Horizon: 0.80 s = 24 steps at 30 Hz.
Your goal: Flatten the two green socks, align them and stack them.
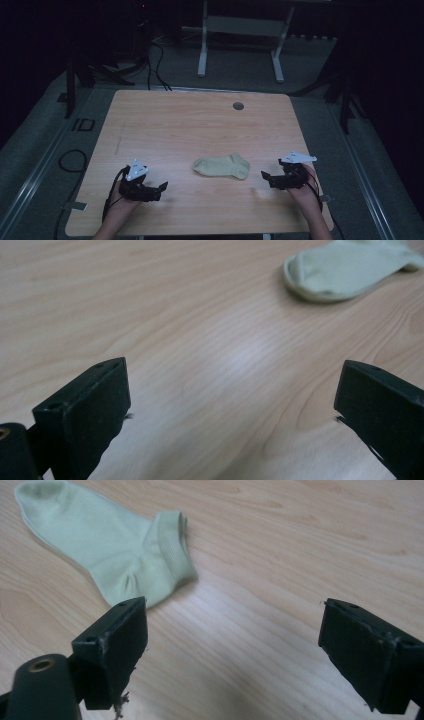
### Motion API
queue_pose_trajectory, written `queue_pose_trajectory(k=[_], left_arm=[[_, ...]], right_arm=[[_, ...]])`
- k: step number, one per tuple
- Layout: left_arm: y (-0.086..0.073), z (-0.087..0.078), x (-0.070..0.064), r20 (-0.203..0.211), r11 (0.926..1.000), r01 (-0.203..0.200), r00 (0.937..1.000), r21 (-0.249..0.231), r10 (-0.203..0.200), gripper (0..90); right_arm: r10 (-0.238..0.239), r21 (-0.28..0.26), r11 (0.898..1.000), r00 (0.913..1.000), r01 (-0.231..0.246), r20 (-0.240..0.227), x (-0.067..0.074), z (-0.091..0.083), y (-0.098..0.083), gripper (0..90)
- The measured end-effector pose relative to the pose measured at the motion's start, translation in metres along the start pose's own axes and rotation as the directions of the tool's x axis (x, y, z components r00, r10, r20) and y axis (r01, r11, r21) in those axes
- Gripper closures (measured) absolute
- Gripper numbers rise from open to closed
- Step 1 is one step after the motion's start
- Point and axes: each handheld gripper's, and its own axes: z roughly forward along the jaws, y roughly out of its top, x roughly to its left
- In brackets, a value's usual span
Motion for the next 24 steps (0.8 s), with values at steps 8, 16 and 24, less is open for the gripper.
queue_pose_trajectory(k=[8,16,24], left_arm=[[-0.012,-0.016,0.010,-0.028,0.9981,0.049,0.9984,-0.038,-0.050,1.8],[-0.027,-0.026,0.018,-0.063,0.9982,0.050,0.9967,-0.032,-0.052,1.8],[-0.042,-0.036,0.026,-0.127,0.9957,0.080,0.9882,-0.046,-0.085,1.8]], right_arm=[[0.023,-0.041,0.999,0.9985,-0.021,0.049,-0.006,-0.011,-0.015,12.3],[0.058,-0.031,0.998,0.9954,-0.056,0.076,-0.010,-0.022,-0.035,12.2],[0.142,-0.076,0.988,0.9757,-0.131,0.166,-0.013,-0.035,-0.061,10.2]])
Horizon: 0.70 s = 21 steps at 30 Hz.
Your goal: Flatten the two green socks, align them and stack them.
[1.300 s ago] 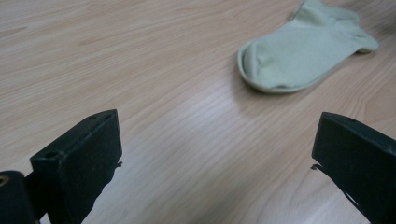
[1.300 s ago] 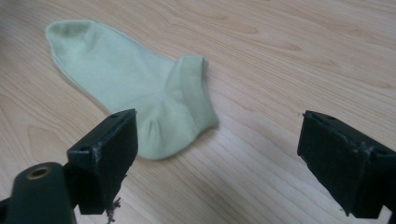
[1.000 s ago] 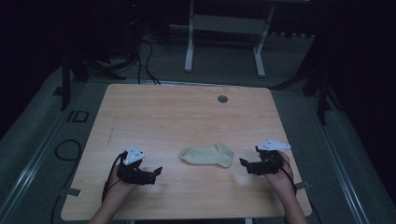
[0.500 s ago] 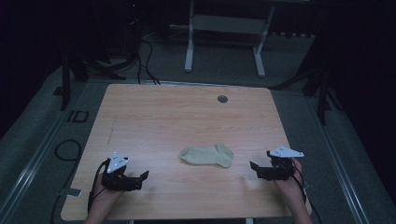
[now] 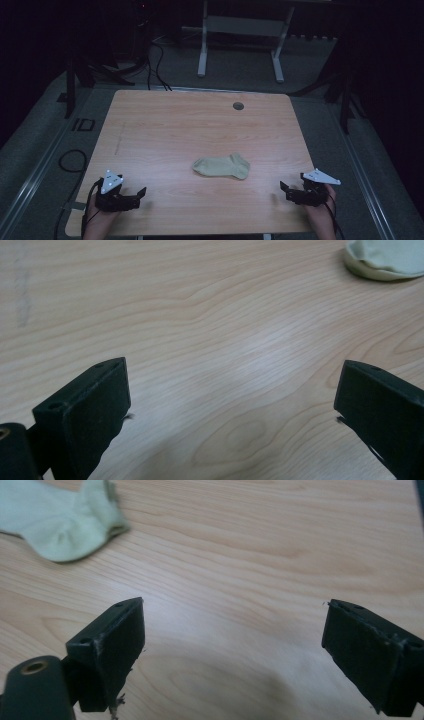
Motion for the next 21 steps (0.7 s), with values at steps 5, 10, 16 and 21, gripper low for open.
queue_pose_trajectory(k=[5,10,16,21], left_arm=[[-0.005,-0.005,0.003,-0.023,1.0000,0.004,0.9997,0.008,-0.004,1.8],[-0.010,-0.010,0.006,-0.045,0.9998,0.020,0.9988,0.005,-0.020,1.8],[-0.016,-0.018,0.011,-0.070,0.9992,0.040,0.9967,0.000,-0.040,1.8],[-0.022,-0.026,0.017,-0.096,0.9980,0.061,0.9934,-0.012,-0.062,1.8]], right_arm=[[0.043,-0.003,0.999,0.9983,-0.042,0.039,-0.007,-0.004,-0.011,10.2],[0.085,-0.034,0.996,0.9924,-0.083,0.089,-0.014,-0.007,-0.017,10.3],[0.122,-0.053,0.992,0.9850,-0.117,0.122,-0.022,-0.012,-0.019,10.3],[0.134,-0.064,0.990,0.9807,-0.126,0.142,-0.028,-0.015,-0.019,10.3]])
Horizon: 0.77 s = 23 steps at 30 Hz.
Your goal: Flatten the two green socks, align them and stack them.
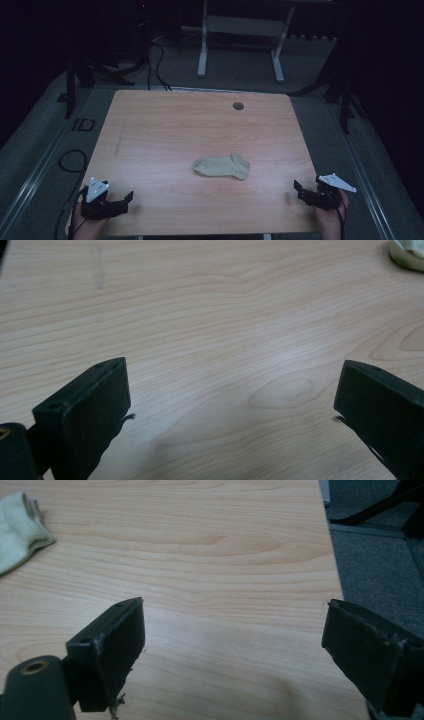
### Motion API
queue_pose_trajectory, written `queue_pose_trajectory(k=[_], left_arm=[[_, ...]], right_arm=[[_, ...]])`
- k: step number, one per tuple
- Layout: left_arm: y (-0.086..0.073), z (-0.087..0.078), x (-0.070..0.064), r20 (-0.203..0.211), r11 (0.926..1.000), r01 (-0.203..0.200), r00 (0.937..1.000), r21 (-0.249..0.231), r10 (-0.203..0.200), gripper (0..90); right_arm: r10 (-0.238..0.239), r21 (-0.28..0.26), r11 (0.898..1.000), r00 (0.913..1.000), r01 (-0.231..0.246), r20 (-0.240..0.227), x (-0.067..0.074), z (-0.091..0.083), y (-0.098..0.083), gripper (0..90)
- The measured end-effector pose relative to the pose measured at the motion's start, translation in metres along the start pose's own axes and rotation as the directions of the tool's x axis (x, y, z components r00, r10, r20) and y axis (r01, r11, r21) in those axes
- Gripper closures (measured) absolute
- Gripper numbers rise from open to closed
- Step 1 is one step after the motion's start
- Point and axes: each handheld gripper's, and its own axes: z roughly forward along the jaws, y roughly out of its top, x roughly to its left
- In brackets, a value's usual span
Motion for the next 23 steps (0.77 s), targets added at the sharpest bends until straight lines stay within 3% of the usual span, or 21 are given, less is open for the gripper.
queue_pose_trajectory(k=[6,15,23], left_arm=[[-0.005,-0.007,0.014,-0.050,0.9990,0.043,0.9978,-0.006,-0.044,1.8],[-0.008,-0.014,0.023,-0.135,0.9978,0.053,0.9891,-0.040,-0.058,1.8],[-0.011,-0.014,0.024,-0.130,0.9950,0.081,0.9876,-0.059,-0.088,1.8]], right_arm=[[0.015,0.004,1.000,0.9998,-0.015,0.010,-0.002,-0.001,-0.002,10.3],[0.050,-0.012,0.999,0.9972,-0.050,0.055,-0.013,-0.002,-0.004,10.3],[0.039,-0.014,0.999,0.9976,-0.038,0.058,-0.014,0.000,-0.005,10.3]])
